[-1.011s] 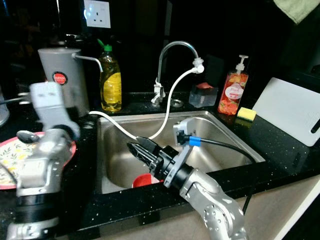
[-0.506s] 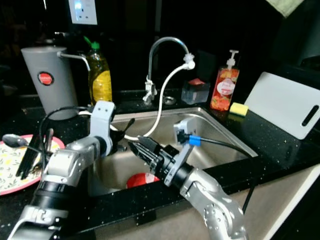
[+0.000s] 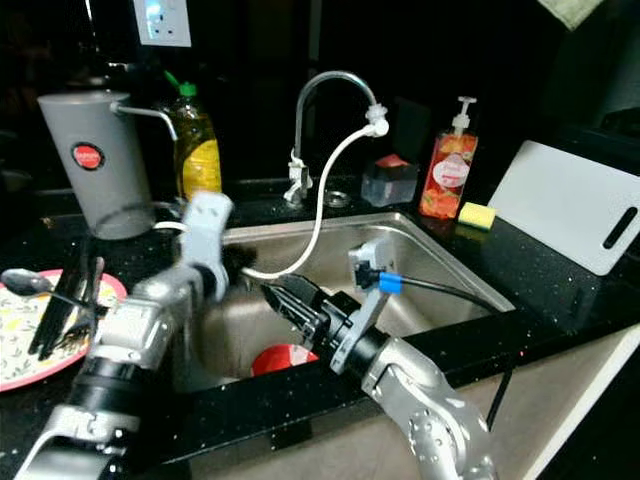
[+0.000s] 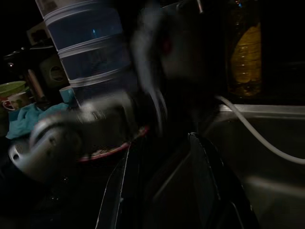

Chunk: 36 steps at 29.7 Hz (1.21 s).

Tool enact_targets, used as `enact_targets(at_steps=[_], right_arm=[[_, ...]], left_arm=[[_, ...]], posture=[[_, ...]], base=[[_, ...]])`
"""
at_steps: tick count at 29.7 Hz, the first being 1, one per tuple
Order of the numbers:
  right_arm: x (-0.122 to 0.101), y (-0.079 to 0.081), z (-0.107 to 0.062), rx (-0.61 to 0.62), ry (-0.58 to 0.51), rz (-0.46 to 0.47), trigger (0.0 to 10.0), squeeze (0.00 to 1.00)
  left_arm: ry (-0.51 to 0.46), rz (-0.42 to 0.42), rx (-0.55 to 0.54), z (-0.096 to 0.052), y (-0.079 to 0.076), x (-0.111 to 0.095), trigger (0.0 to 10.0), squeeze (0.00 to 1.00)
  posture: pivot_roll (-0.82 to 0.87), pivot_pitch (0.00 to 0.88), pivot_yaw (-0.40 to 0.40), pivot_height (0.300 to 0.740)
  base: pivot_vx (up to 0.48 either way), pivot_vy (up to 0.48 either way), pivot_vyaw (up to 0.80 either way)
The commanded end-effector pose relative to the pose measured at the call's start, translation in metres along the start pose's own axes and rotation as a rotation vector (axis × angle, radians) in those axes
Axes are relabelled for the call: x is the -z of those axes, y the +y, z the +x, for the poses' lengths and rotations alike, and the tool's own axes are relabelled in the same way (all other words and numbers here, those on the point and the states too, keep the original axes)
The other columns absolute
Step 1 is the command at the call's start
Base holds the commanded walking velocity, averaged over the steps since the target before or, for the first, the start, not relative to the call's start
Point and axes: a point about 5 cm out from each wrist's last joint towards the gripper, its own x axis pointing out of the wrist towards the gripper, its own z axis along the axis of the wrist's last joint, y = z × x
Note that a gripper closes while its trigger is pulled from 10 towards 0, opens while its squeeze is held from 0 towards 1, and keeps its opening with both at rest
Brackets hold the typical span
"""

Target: Kitchen organization

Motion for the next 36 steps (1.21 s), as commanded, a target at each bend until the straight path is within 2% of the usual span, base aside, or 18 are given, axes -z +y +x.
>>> enact_targets(at_steps=[1,3,4,5,9,11,12,18,22,26,29,33,36], right_arm=[[-0.002,0.001,-0.002,0.002,-0.016,-0.004,10.0,0.00],[-0.002,0.001,-0.001,0.000,-0.015,-0.001,10.0,0.00],[-0.002,0.002,-0.001,-0.003,-0.014,0.002,10.0,0.00],[-0.001,0.002,0.000,-0.004,-0.014,0.003,10.0,0.00],[-0.001,0.002,0.000,-0.005,-0.013,0.005,10.0,0.00],[-0.001,0.002,0.000,-0.004,-0.012,0.006,10.0,0.00],[-0.001,0.002,0.000,-0.003,-0.011,0.008,10.0,0.00],[0.000,0.003,0.000,-0.003,-0.005,0.012,10.0,0.00],[0.002,0.003,0.001,-0.001,-0.006,0.016,10.0,0.00],[0.005,0.003,0.001,0.007,-0.004,0.022,10.0,0.00],[0.005,0.003,0.001,0.006,-0.004,0.023,10.0,0.00],[0.004,0.003,0.004,-0.001,-0.006,0.022,10.0,0.00],[0.004,0.002,0.003,-0.001,-0.004,0.024,10.0,0.00]], left_arm=[[-0.173,0.019,-0.107,-0.004,0.013,-0.030,10.0,0.00],[-0.151,0.021,-0.095,-0.007,0.012,-0.026,10.0,0.00],[-0.071,0.019,-0.045,-0.010,0.005,-0.010,10.0,0.00],[-0.043,0.019,-0.028,-0.011,0.002,-0.003,10.0,0.00],[-0.060,0.073,-0.069,-0.016,0.001,0.002,10.0,0.00],[-0.055,0.211,-0.160,-0.018,0.007,0.008,10.0,0.00],[-0.034,0.223,-0.190,-0.019,0.011,0.015,10.0,0.00],[0.025,0.184,-0.229,-0.024,0.020,0.034,10.0,0.00],[0.059,0.150,-0.214,-0.029,0.023,0.046,10.0,0.00],[0.027,0.074,-0.051,-0.031,0.010,0.041,10.0,0.00],[0.015,0.074,-0.024,-0.032,0.009,0.039,10.0,0.00],[-0.008,0.124,-0.001,-0.036,0.020,0.035,10.0,0.00],[-0.041,0.100,-0.006,-0.043,0.020,0.040,10.0,0.00]], posture=[[-0.08,0.000,-0.065,0.740],[-0.07,0.000,-0.070,0.740],[-0.07,0.000,-0.072,0.740],[-0.07,0.000,-0.072,0.740],[-0.07,0.000,-0.074,0.740],[-0.07,0.000,-0.075,0.740],[-0.07,0.000,-0.075,0.740],[-0.06,0.000,-0.078,0.740],[-0.06,0.000,-0.073,0.740],[-0.05,0.000,-0.074,0.740],[-0.05,0.000,-0.076,0.740],[-0.05,0.000,-0.085,0.740],[-0.04,0.000,-0.088,0.740]], base=[[0.000,0.000,0.00],[0.000,0.000,0.00],[0.000,0.000,0.00],[0.000,0.000,0.00],[0.000,0.000,0.00],[0.000,0.000,0.00],[0.000,0.000,0.00],[0.000,0.000,0.00],[0.000,0.000,0.00],[0.000,0.000,0.00],[0.000,0.000,0.00],[0.000,0.000,0.00],[0.000,0.000,0.00]])
